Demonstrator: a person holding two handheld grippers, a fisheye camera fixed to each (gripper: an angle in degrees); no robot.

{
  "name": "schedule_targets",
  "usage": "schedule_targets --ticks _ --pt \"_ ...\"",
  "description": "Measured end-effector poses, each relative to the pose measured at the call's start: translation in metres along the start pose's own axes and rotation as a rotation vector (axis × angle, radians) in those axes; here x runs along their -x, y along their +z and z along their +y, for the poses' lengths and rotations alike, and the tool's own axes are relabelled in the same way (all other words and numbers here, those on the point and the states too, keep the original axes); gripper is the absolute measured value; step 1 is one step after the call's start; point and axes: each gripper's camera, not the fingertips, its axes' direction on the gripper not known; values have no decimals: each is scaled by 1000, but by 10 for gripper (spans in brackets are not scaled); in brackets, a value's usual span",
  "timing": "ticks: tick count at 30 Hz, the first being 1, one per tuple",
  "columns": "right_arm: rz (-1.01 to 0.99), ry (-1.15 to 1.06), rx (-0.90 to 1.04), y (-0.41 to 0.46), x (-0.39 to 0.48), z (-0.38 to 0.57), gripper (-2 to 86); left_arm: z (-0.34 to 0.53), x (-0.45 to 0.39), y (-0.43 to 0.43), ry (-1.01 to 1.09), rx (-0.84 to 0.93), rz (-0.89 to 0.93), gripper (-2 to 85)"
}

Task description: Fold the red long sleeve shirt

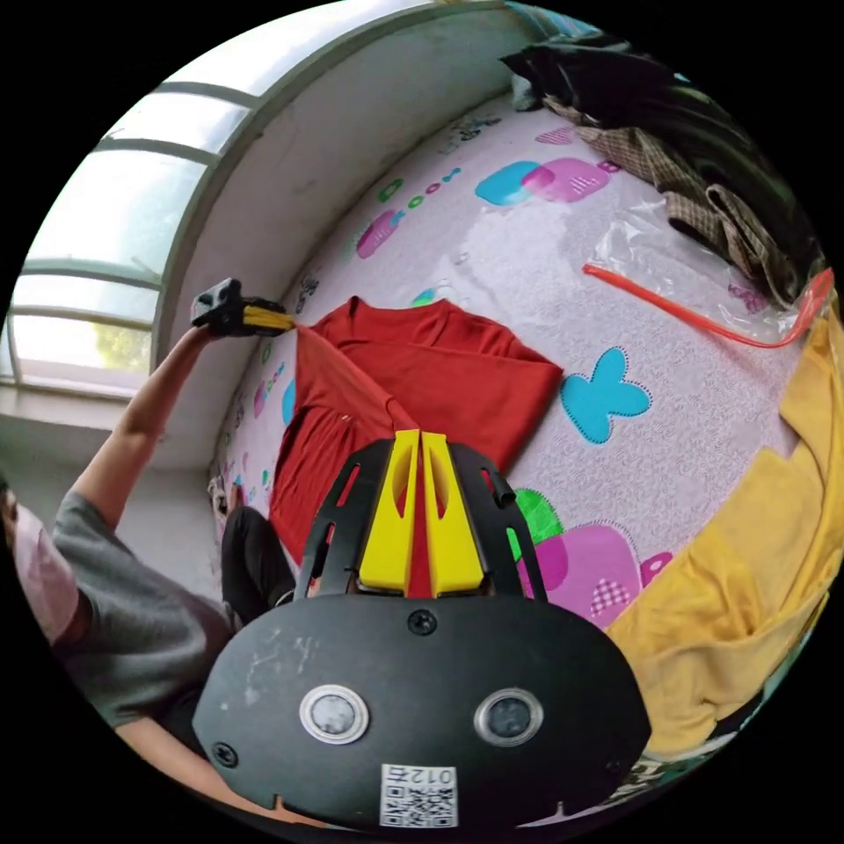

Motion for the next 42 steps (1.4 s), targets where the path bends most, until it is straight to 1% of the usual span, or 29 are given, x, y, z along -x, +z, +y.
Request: schedule_targets --ticks 3,5,6,8,10,11,13,14,15,16,18,21,23,25,26,27,28,30,32,33,34,36,38,39,42 --pt "147 85 27 31 -17 -30 -8 -18 -5 21 -25 77 -16 -2" --pt "235 121 11 38 -17 -38 -8 -21 -3 28 -73 87 -25 -2" --pt "243 116 1 37 -15 -37 -8 -18 2 30 -121 77 -25 -2" --pt "290 88 -81 28 -3 -27 -8 -7 12 29 -235 59 -82 -1" --pt "256 58 -121 22 7 -16 -8 20 25 22 -395 7 -125 -1" --pt "193 29 -110 23 14 -10 -8 29 27 19 -438 -15 -110 -1" --pt "116 -20 -66 30 26 -1 -7 61 23 6 -544 -164 82 0" --pt "105 -49 -25 36 35 3 -7 68 18 5 -558 -201 146 0" --pt "109 -63 -5 39 39 5 -7 78 3 6 -556 -251 256 1" --pt "128 -89 23 44 47 8 -8 82 -18 11 -537 -254 299 1" --pt "154 -122 63 53 55 10 -8 84 -50 20 -513 -218 284 1" --pt "176 -155 136 72 64 11 -8 88 -81 39 -510 -198 346 0" --pt "255 -193 193 85 72 10 -8 93 -86 46 -538 -193 344 0" --pt "310 -211 194 85 77 10 -9 99 -89 48 -527 -163 296 0" --pt "418 -214 200 86 80 10 -9 99 -90 49 -514 -144 268 0" --pt "466 -231 212 88 82 11 -9 99 -92 49 -492 -121 228 -1" --pt "459 -249 215 89 84 11 -9 98 -93 48 -477 -110 218 -1" --pt "394 -214 222 89 82 11 -9 97 -93 47 -450 -94 202 -1" --pt "390 -183 219 86 82 13 -9 102 -88 44 -469 -94 198 -1" --pt "399 -177 211 84 83 13 -9 110 -82 41 -512 -102 205 -1" --pt "411 -165 180 79 85 12 -9 120 -76 35 -558 -125 209 -1" --pt "373 -166 105 70 91 10 -9 132 -73 24 -601 -191 221 0" --pt "315 -140 20 70 94 1 -8 133 -76 18 -593 -232 274 0" --pt "310 -131 6 72 94 -2 -8 128 -80 20 -563 -227 311 0" --pt "306 -84 -21 88 91 -15 -8 119 -88 31 -511 -160 317 0"
